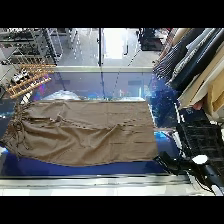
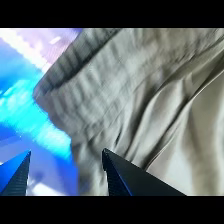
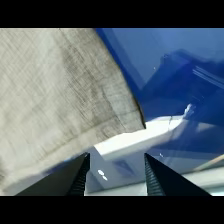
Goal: Fold the clothes and pants, and hang the long-sleeved shirts on hangers.
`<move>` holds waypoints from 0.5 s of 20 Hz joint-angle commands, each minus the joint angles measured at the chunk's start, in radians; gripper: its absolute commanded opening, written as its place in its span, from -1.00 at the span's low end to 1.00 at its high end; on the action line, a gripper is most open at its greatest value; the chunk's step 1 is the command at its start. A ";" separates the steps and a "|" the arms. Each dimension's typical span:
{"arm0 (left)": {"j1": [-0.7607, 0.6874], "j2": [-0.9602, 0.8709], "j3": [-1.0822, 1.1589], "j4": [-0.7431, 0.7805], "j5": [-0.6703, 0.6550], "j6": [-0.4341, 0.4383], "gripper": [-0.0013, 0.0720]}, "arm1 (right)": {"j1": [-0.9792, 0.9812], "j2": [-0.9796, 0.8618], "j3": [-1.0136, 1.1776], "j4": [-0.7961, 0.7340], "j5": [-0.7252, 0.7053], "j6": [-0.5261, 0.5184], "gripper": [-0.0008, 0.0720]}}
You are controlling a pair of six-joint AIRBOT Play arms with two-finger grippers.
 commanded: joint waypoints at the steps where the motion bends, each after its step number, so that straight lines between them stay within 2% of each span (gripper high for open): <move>1: -0.001 -0.025 -0.002 -0.109 0.054 -0.017 0.30 | 0.001 0.000 -0.017 0.012 -0.092 -0.002 0.18; 3: -0.001 -0.043 -0.002 -0.110 0.056 -0.037 0.29 | 0.001 -0.007 -0.017 0.035 -0.137 -0.002 0.10; 5: -0.001 -0.055 -0.002 -0.110 0.056 -0.037 0.15 | 0.001 -0.035 -0.017 0.056 -0.180 -0.002 0.05; 8: -0.001 -0.059 -0.002 -0.110 0.077 -0.037 0.14 | 0.003 -0.104 -0.017 0.122 -0.216 -0.036 -0.08; 9: -0.003 -0.060 -0.002 -0.109 0.081 -0.037 0.05 | 0.014 -0.122 -0.017 0.156 -0.232 -0.066 -0.22; 10: -0.005 -0.061 -0.002 -0.109 0.082 -0.037 -0.17 | 0.032 -0.131 -0.016 0.183 -0.258 -0.074 -0.30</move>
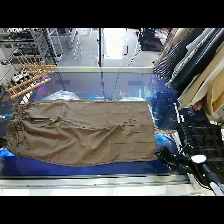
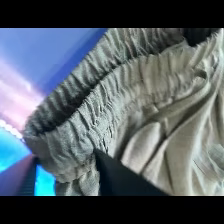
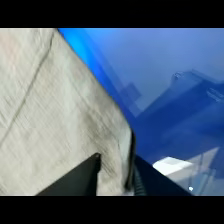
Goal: Fold the clothes and pants, and hang the long-sleeved shirts on hangers.
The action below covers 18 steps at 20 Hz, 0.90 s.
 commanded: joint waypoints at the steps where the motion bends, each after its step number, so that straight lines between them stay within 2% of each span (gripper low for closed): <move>1: -0.007 -0.006 0.000 -0.006 0.016 -0.005 -0.39 | 0.043 -0.043 -0.001 0.085 -0.093 -0.042 -0.57; 3: -0.012 -0.004 0.000 -0.018 0.006 -0.010 -0.94 | 0.066 -0.042 -0.001 0.118 -0.108 -0.052 -0.93; 8: 0.001 0.104 0.024 -0.005 -0.110 0.030 -0.93 | 0.064 0.064 0.086 -0.013 0.033 -0.104 -0.93; 11: 0.030 0.205 0.098 0.103 -0.235 0.034 -0.93 | 0.064 0.187 0.220 -0.184 0.206 -0.103 -0.93; 14: 0.069 0.314 0.143 0.116 -0.260 0.026 -0.94 | 0.064 0.280 0.389 -0.301 0.381 -0.099 -0.94; 18: 0.048 0.367 0.230 0.114 -0.261 0.000 -0.94 | 0.064 0.202 0.607 -0.313 0.360 -0.075 -0.94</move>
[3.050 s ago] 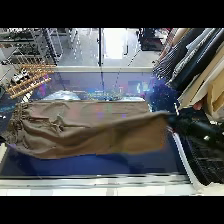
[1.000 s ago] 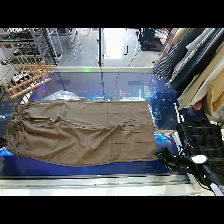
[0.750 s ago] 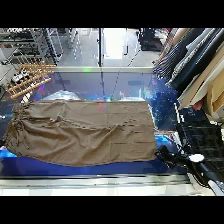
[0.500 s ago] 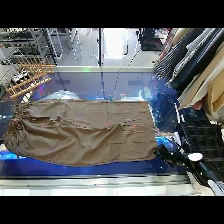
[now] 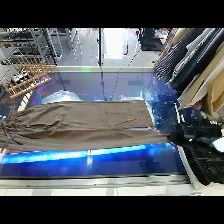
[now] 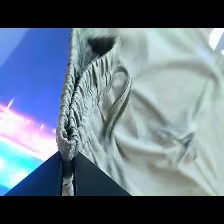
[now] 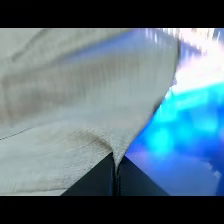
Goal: Fold the clothes and pants, and hang the long-sleeved shirts on hangers.
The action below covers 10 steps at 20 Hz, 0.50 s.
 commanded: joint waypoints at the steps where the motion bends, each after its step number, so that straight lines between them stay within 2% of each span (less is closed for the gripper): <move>1: -0.024 0.036 0.087 0.008 -0.002 -0.038 -0.94 | 0.001 -0.092 0.184 -0.050 0.015 0.016 -0.94; 3: -0.068 0.004 0.123 -0.006 0.047 -0.061 -0.94 | 0.014 -0.248 0.278 -0.047 -0.038 0.011 -0.94; 6: -0.154 -0.074 0.126 -0.013 0.190 -0.129 -0.94 | 0.103 -0.536 0.465 -0.048 -0.116 0.009 -0.94; 10: -0.267 -0.209 0.126 -0.028 0.415 -0.193 -0.94 | 0.214 -0.934 0.828 -0.052 -0.199 0.040 -0.94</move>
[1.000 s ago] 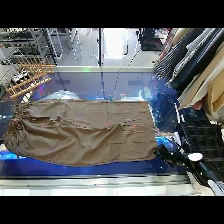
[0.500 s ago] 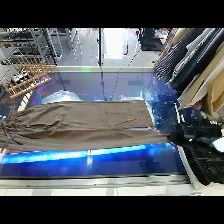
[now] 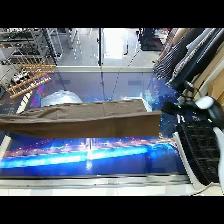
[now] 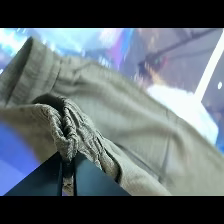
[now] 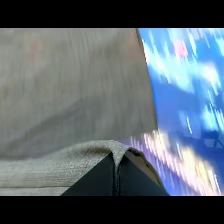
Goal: Fold the clothes and pants, and hang the long-sleeved shirts on hangers.
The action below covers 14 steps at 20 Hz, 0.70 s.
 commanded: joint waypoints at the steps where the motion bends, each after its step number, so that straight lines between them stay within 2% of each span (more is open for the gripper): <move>1: -0.096 -0.113 0.006 -0.027 0.239 -0.075 -0.94 | 0.084 -0.348 0.335 -0.006 -0.078 0.029 -0.94; 4: -0.130 -0.201 0.006 -0.150 0.433 -0.114 -0.94 | 0.100 -0.570 0.605 -0.009 -0.127 0.119 -0.94; 6: -0.135 -0.254 0.006 -0.223 0.483 -0.114 -0.93 | 0.101 -0.674 0.709 -0.002 -0.133 0.140 -0.93; 7: -0.135 -0.278 0.006 -0.265 0.499 -0.113 -0.86 | 0.101 -0.694 0.712 0.000 -0.142 0.140 -0.89; 8: -0.137 -0.299 0.006 -0.313 0.523 -0.113 -0.21 | 0.101 -0.703 0.707 0.000 -0.142 0.139 -0.35; 9: -0.138 -0.312 0.006 -0.359 0.533 -0.113 0.63 | 0.097 -0.703 0.700 -0.001 -0.127 0.133 0.41; 10: -0.136 -0.314 0.006 -0.389 0.526 -0.113 0.98 | 0.089 -0.699 0.700 0.000 -0.080 0.128 0.44; 12: -0.113 -0.298 0.006 -0.385 0.428 -0.081 0.98 | 0.060 -0.668 0.694 0.011 0.080 0.128 0.43; 13: -0.094 -0.282 0.006 -0.364 0.346 -0.019 0.98 | 0.043 -0.646 0.681 0.019 0.153 0.126 0.39; 14: -0.074 -0.264 0.006 -0.308 0.257 0.008 0.97 | 0.026 -0.614 0.651 0.033 0.218 0.120 0.37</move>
